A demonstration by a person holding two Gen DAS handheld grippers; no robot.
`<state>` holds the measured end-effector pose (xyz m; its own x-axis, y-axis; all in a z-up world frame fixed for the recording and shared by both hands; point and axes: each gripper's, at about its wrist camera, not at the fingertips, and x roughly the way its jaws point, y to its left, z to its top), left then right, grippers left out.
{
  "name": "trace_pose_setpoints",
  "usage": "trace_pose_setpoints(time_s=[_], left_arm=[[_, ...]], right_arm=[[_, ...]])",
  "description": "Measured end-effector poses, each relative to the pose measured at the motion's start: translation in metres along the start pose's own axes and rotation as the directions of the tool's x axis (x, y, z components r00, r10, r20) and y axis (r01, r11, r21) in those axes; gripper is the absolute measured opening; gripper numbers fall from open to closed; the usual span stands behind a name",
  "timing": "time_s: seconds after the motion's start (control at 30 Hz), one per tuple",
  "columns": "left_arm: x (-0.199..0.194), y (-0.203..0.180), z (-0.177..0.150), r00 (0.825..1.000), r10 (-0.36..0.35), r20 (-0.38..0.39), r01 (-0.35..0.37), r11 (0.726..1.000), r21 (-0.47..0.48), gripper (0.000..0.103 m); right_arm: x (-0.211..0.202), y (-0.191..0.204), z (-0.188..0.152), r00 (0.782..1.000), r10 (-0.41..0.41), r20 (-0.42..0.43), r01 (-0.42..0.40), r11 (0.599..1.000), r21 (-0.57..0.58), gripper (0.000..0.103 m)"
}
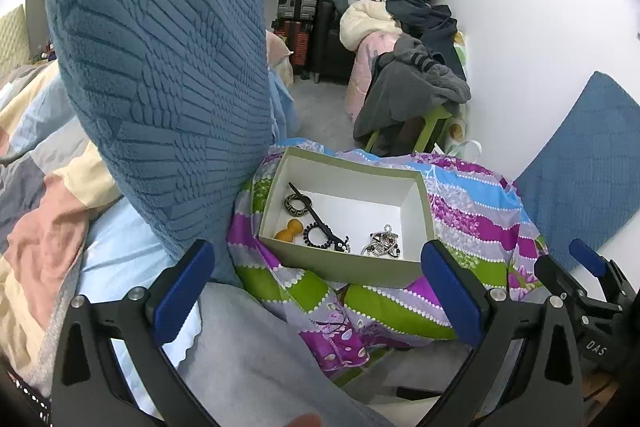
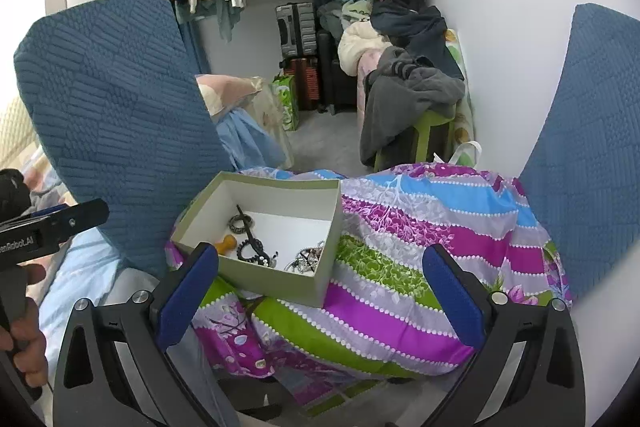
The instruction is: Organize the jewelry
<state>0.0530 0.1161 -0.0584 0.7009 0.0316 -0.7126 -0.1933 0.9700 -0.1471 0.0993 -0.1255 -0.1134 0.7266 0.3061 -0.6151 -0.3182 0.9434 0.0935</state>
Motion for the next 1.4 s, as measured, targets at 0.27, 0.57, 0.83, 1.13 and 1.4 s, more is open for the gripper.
trace_pose_setpoints(time_s=[0.27,0.57,0.83,1.13,1.4], left_arm=[[0.001,-0.002,-0.001,1.000,0.008,-0.008,-0.008,1.000,0.011,0.102],[0.003,-0.003,-0.004,1.000,0.006,-0.012,-0.006,1.000,0.020,0.102],[0.006,-0.002,-0.006,1.000,-0.001,-0.021,0.002,0.999,0.032,0.102],[0.011,-0.002,-0.006,0.999,-0.009,-0.035,0.011,0.999,0.050,0.102],[0.013,-0.002,-0.008,0.999,-0.012,-0.043,0.015,0.998,0.064,0.102]], right_arm=[[0.000,-0.001,-0.002,1.000,0.000,0.001,0.000,1.000,0.024,0.102],[-0.003,-0.008,-0.001,1.000,-0.021,0.012,0.020,0.998,0.053,0.102],[-0.004,-0.012,-0.001,0.999,-0.040,0.021,0.038,0.997,0.072,0.102],[-0.003,-0.013,-0.002,0.999,-0.044,0.016,0.043,0.996,0.077,0.102],[-0.005,-0.016,-0.001,0.998,-0.057,0.025,0.055,0.996,0.077,0.102]])
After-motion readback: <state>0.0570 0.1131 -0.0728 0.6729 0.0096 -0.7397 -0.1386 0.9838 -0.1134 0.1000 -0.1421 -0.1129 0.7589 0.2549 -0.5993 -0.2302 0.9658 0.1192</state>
